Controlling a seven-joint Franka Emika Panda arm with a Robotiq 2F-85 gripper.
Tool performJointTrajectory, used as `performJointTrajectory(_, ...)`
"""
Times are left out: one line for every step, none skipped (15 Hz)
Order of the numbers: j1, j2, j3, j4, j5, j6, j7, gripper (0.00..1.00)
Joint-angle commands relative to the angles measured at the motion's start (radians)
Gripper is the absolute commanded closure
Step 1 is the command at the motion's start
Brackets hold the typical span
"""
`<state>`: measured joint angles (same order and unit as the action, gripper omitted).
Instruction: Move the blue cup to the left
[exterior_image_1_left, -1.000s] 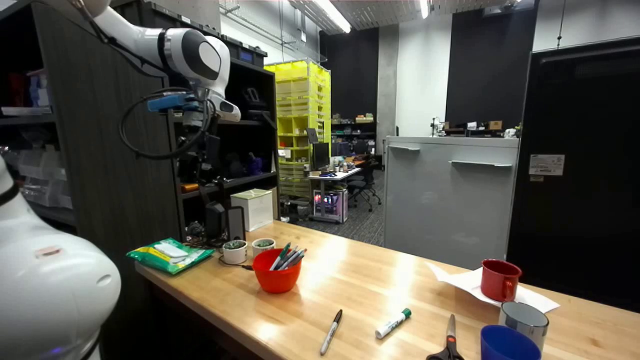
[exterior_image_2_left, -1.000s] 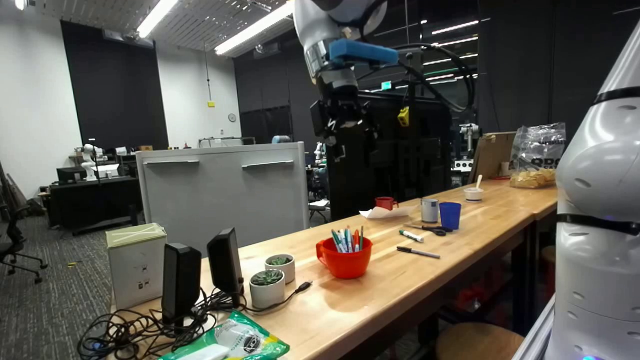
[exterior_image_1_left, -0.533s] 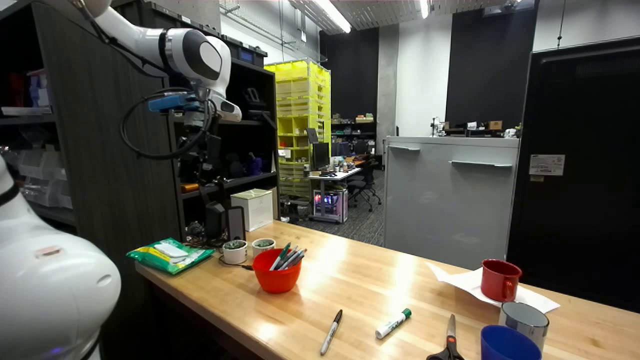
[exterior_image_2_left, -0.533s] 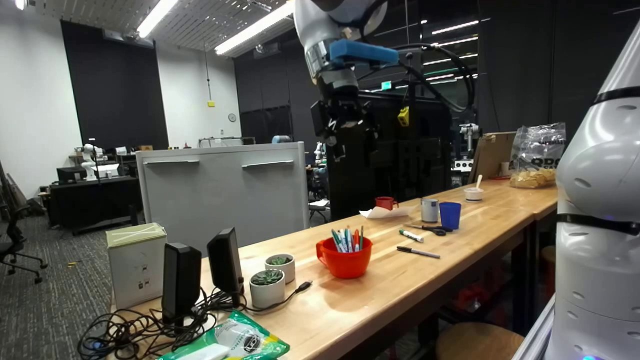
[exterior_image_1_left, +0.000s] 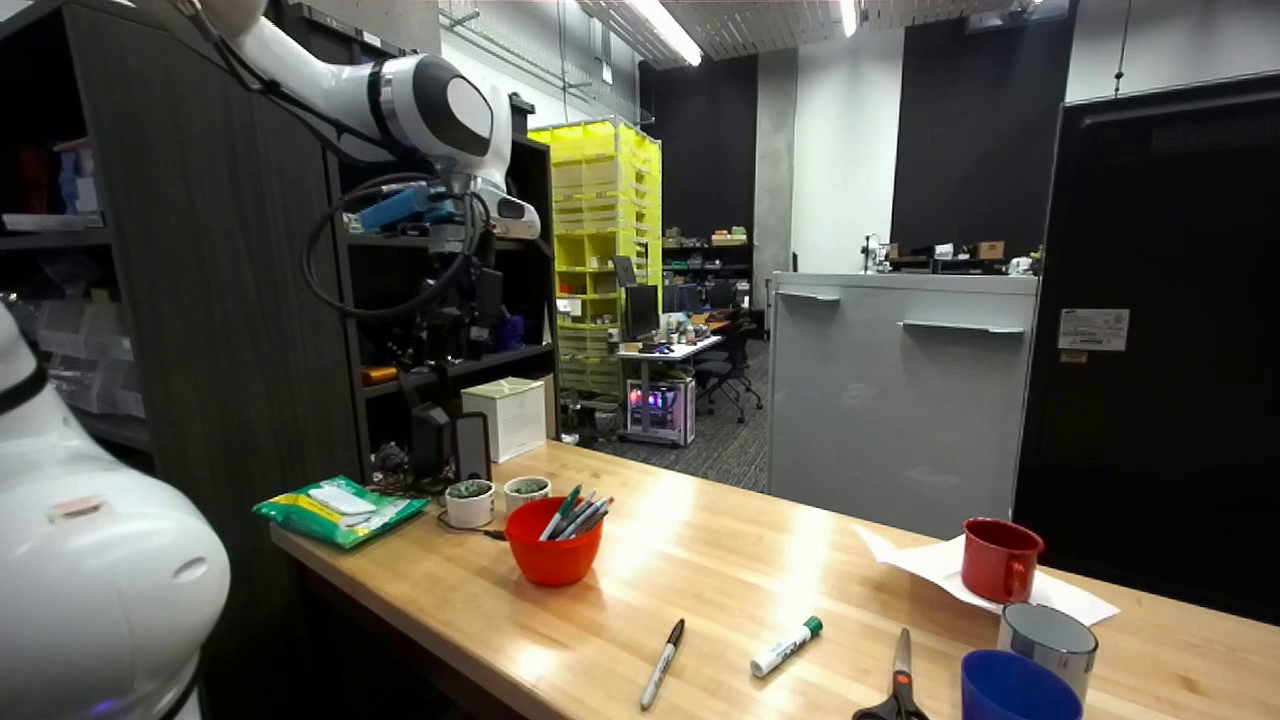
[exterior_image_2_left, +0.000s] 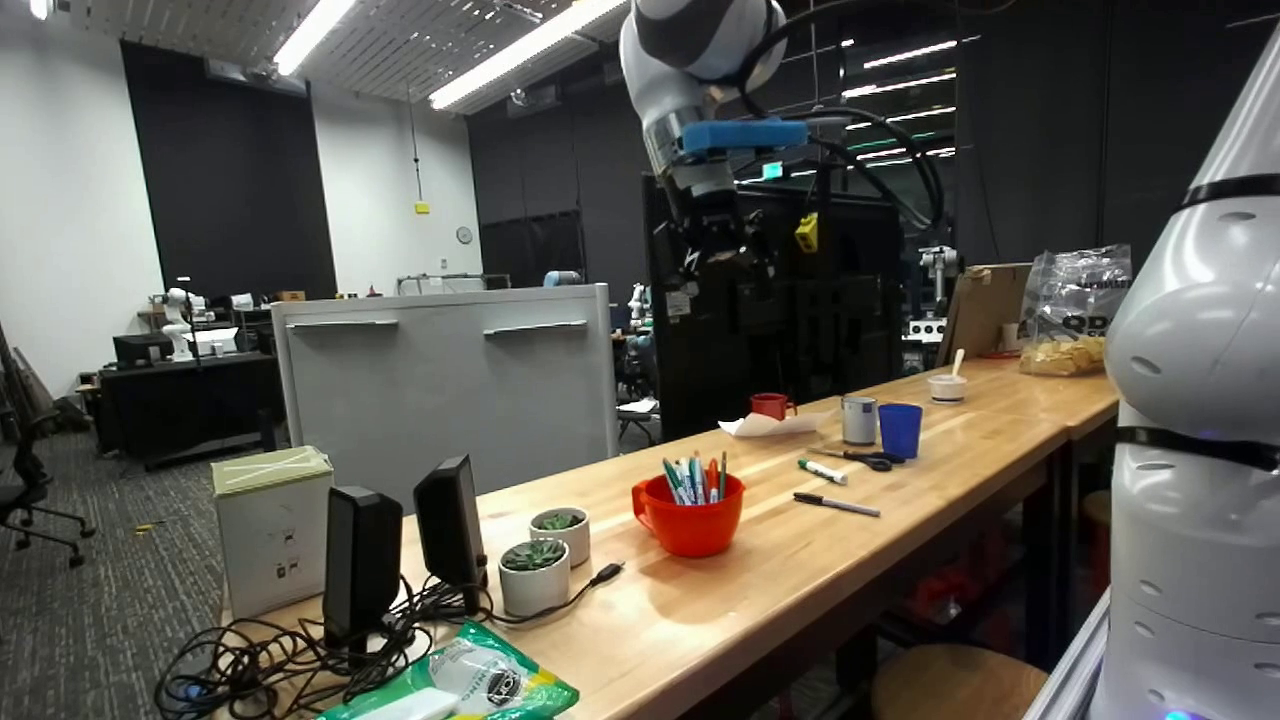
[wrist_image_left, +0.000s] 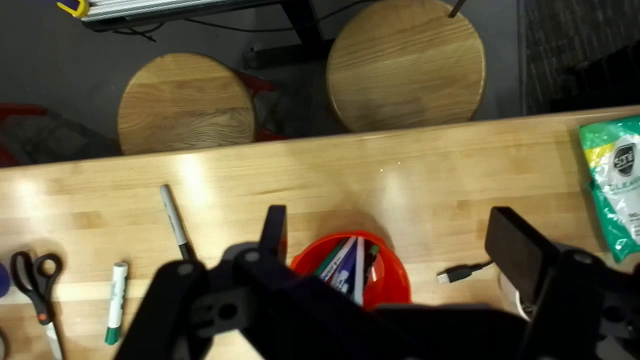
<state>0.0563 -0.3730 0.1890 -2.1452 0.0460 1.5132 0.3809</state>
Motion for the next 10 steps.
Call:
performJointTrajectory(-0.035,0.033,-0.047,0.028,-0.031,-0.016,-0.008,0.0)
performJointTrajectory(-0.044,0.04,-0.062,0.029,-0.038,-0.019,-0.018,0.0)
performJointTrajectory(-0.056,0.047,-0.079,0.03,-0.051,-0.023,-0.03,0.0)
performJointTrajectory(-0.065,0.057,-0.095,0.035,-0.065,-0.025,-0.043,0.0)
performJointTrajectory(-0.078,0.065,-0.108,0.037,-0.085,-0.02,-0.042,0.0)
performJointTrajectory(-0.091,0.074,-0.124,0.043,-0.102,-0.02,-0.042,0.0)
performJointTrajectory(-0.101,0.082,-0.136,0.048,-0.115,-0.018,-0.039,0.0)
performJointTrajectory(-0.111,0.091,-0.15,0.053,-0.123,-0.016,-0.036,0.0)
performJointTrajectory(-0.121,0.098,-0.162,0.057,-0.129,-0.012,-0.033,0.0)
performJointTrajectory(-0.13,0.104,-0.172,0.062,-0.137,-0.004,-0.027,0.0)
